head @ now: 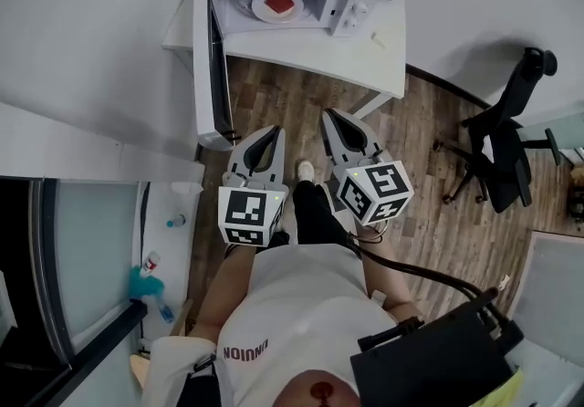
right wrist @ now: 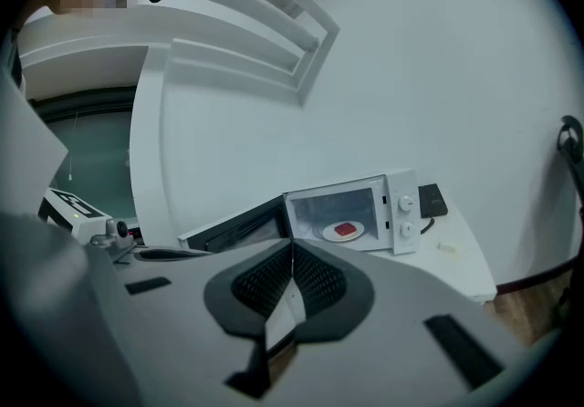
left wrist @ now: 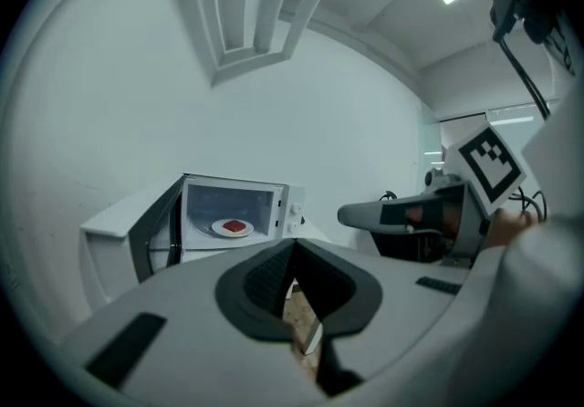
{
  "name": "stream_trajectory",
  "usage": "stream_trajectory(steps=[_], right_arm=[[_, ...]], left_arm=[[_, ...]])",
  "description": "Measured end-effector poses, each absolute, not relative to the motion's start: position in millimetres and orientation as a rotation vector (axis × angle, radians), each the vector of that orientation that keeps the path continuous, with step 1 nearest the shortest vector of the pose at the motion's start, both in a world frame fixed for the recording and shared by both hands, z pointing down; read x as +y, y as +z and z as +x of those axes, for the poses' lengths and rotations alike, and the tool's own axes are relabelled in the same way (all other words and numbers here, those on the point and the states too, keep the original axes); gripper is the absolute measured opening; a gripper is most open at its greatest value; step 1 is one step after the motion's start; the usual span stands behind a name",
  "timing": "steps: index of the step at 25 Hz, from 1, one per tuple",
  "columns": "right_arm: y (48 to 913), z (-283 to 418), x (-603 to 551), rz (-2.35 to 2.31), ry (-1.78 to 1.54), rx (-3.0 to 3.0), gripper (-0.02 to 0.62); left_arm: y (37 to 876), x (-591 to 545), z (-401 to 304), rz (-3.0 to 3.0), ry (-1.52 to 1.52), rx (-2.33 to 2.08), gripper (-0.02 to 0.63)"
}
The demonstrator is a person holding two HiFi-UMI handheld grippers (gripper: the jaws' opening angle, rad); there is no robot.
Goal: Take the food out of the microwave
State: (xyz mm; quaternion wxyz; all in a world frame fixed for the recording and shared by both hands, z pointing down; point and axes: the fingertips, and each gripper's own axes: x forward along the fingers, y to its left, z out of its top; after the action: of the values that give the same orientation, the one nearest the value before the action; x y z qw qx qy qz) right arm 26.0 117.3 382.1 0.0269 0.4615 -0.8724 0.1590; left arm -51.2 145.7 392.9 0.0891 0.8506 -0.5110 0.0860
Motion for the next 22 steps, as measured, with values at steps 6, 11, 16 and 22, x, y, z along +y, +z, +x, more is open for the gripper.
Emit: stream_trajectory(steps=[6, 11, 16, 22], right_arm=[[384.6, 38.9, 44.9, 1.354, 0.492, -2.727, 0.021], [387.6, 50.8, -6.7, 1.275, 0.518, -2.745, 0.021], [394.7, 52.4, -41.1, 1.168, 0.556, -2.762, 0.021], [412.1, 48.1, -68.8, 1.096, 0.636, -2.76, 0.023]], left_arm=[[398.8, 80.4, -38.0, 2.483, 0.265, -1.6, 0.014], [397.1, 31.1, -26.6, 2.426, 0.259, -1.672, 0.014], [398.5, 0.6, -22.0, 2.35, 0.247, -1.754, 0.014], [413.6, -16.5, -19.5, 2.283, 0.268, -1.787, 0.014]])
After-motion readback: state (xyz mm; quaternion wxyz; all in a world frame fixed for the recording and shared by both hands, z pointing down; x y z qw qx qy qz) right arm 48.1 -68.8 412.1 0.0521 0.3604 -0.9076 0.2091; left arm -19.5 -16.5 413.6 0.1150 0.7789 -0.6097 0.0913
